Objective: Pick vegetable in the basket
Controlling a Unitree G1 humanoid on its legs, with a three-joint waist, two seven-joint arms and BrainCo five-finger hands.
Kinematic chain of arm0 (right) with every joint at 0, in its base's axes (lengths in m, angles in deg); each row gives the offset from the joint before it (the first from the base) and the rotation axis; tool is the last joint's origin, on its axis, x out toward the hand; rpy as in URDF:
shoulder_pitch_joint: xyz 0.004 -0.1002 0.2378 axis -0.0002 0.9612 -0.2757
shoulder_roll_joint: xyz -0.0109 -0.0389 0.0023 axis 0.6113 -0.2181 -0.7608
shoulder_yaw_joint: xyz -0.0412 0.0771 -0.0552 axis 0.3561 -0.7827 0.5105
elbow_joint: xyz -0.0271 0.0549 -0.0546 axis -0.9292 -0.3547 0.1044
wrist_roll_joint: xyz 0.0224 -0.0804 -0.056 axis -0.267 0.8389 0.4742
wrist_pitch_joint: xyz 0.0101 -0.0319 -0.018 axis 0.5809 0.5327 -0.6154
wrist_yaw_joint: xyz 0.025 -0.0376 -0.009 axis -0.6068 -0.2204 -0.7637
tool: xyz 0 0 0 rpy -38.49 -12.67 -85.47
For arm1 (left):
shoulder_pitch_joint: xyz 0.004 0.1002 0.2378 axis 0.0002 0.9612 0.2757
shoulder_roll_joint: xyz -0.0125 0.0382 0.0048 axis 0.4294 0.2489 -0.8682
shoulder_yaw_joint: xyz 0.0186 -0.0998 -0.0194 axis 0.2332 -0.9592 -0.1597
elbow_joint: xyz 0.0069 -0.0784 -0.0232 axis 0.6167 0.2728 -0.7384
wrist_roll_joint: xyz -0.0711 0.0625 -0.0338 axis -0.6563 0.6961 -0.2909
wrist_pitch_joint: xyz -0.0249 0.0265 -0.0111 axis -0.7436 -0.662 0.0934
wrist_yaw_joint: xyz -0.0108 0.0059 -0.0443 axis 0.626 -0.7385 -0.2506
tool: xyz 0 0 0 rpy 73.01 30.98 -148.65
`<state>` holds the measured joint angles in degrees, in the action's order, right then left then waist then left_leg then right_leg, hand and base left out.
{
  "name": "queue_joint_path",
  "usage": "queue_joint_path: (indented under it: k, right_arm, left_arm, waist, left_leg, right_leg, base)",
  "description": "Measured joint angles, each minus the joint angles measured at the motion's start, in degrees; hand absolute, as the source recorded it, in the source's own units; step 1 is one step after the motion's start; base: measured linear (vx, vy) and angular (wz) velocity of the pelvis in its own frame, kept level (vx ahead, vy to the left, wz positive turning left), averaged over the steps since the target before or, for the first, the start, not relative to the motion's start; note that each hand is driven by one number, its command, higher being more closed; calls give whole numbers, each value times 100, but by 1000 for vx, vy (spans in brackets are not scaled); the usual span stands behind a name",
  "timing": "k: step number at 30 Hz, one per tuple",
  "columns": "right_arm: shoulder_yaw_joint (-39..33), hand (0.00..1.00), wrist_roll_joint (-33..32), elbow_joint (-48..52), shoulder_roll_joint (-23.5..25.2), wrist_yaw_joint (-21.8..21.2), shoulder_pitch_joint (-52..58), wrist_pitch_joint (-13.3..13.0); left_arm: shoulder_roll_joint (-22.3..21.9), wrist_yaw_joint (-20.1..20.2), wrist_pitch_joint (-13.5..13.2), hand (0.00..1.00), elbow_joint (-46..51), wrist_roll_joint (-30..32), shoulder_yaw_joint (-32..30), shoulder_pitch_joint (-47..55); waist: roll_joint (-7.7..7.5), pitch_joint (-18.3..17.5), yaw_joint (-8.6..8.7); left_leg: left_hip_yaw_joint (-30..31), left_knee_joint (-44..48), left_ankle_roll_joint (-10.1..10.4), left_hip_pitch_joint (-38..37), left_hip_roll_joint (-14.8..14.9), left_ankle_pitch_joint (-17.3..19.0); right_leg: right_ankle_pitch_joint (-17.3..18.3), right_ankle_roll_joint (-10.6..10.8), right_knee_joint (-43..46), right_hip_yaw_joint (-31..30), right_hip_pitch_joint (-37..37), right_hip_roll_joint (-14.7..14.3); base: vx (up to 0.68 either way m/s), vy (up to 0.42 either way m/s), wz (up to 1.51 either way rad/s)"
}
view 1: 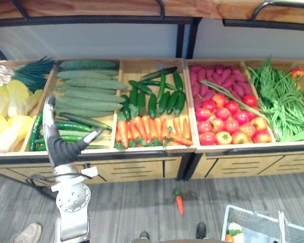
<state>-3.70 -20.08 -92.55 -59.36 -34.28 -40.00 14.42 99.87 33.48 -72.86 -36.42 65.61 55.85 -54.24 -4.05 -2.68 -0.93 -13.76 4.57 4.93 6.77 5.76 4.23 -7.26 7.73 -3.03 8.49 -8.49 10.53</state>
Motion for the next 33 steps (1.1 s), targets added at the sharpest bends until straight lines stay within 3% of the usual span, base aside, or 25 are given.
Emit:
queue_joint_path:
  k: [2,7,12,15,17,21,26,33]
  right_arm:
    - [7,100,-2,2,16,51,0,0]
    - [79,100,-62,29,118,211,42,-35]
    - [306,100,-266,24,252,383,173,-53]
    - [303,100,-313,-21,314,392,196,-67]
    - [301,100,-410,-200,305,397,111,-68]
    - [312,100,-409,-272,312,394,38,-59]
    - [651,100,-402,-381,293,389,-1,-44]
    - [860,100,-399,-387,290,384,-9,9]
  left_arm:
    - [61,-301,96,0,-991,470,-265,19]
    - [46,-810,600,0,-3180,938,-673,121]
    - [-35,-1047,894,0,-5267,966,-1150,144]
    - [-230,-1063,938,0,-6332,543,-1503,168]
    - [-413,-868,997,0,-7003,285,-1682,217]
    - [-599,-190,1188,0,-7516,-41,-1711,287]
    - [-678,583,1171,0,-7599,-167,-1055,82]
    - [-689,799,1061,0,-7669,-315,-437,-3]
  waist:
    - [18,-18,63]
    - [38,-83,76]
    - [62,-155,101]
    - [55,-185,121]
    - [58,-182,230]
    - [89,-155,244]
    - [128,-144,260]
    - [151,-89,265]
  left_leg:
    - [44,-62,3,-37,-23,-7]
    - [57,-326,0,-132,-76,-86]
    - [50,-554,26,-331,-74,-152]
    - [30,-607,62,-385,-70,-183]
    - [16,-641,52,-453,-61,-191]
    - [-214,-646,97,-609,-12,-128]
    - [-292,-633,139,-654,9,-88]
    - [-300,-633,172,-692,6,-50]
  right_leg:
    - [49,-75,-5,66,80,22]
    - [111,-165,-87,99,85,36]
    - [110,-163,-201,122,202,-8]
    - [110,-162,-262,114,221,-32]
    - [101,-152,-294,74,272,-56]
    - [83,-122,-294,-146,273,-123]
    - [88,-130,-295,-219,262,-150]
    - [107,-152,-298,-225,274,-143]
  base:
    - [-52,7,13]
    - [-26,3,1]
    - [27,-6,-2]
    - [68,-5,-4]
    - [53,-8,-5]
    - [39,-14,-31]
    - [-13,-30,-11]
    - [-14,-12,-1]
